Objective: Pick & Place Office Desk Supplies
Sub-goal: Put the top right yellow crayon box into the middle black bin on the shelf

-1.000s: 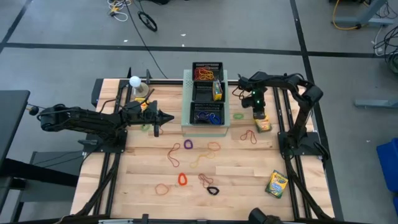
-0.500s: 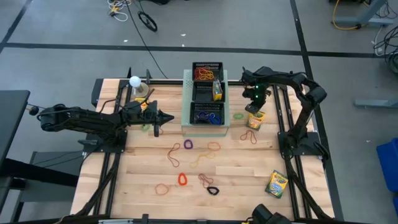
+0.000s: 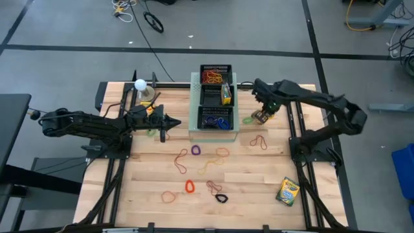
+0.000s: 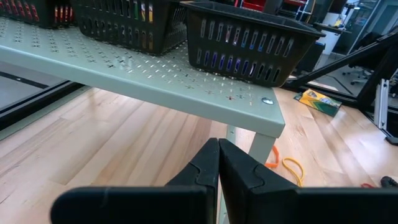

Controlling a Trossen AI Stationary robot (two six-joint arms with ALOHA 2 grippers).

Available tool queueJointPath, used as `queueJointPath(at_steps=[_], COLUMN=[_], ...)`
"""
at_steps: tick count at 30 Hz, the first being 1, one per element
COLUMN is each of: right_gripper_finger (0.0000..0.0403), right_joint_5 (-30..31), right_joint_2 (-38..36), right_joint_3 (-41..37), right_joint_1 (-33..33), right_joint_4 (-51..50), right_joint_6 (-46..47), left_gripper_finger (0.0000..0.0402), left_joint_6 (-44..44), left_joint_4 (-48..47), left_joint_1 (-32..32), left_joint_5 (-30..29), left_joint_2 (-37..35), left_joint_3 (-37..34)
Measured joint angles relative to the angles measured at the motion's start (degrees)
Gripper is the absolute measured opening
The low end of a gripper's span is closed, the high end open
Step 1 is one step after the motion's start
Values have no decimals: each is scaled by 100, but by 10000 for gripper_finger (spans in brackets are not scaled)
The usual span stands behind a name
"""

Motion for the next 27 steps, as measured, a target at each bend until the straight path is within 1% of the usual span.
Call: queueJointPath(at_steps=[3, 7, 10, 12, 15, 17, 19, 21, 23, 27], right_gripper_finger=[0, 0, 0, 4, 10, 7, 3, 4, 14, 48], right_joint_5=[299, 582, 590, 575, 84, -426, -697, -922, -1122, -1633], right_joint_2=[-281, -414, -405, -365, -361, -361, -358, -324, -320, -215], right_joint_3=[-87, -87, -87, -87, -90, -90, -87, -88, -90, -152], right_joint_1=[502, 1113, 1358, 1303, 724, 129, -500, -1044, -1505, -2106], right_joint_4=[-85, -129, -72, 131, 733, 1292, 1625, 1699, 1619, 1640], right_joint_6=[460, 871, 1053, 1085, 622, 281, 21, -162, -351, -532], left_gripper_finger=[14, 14, 14, 14, 14, 14, 14, 14, 14, 14], left_joint_6=[0, 0, 0, 0, 0, 0, 0, 0, 0, 0], left_joint_4=[0, 0, 1, 1, 0, -1, 1, 1, 0, -1], left_joint_1=[-1, 0, 1, 1, 0, 0, 1, 1, 0, -1], left_joint_5=[0, 0, 0, 0, 0, 0, 0, 0, 0, 0], left_joint_2=[0, 0, 0, 0, 0, 0, 0, 0, 0, 0], left_joint_3=[0, 0, 0, 0, 0, 0, 0, 0, 0, 0])
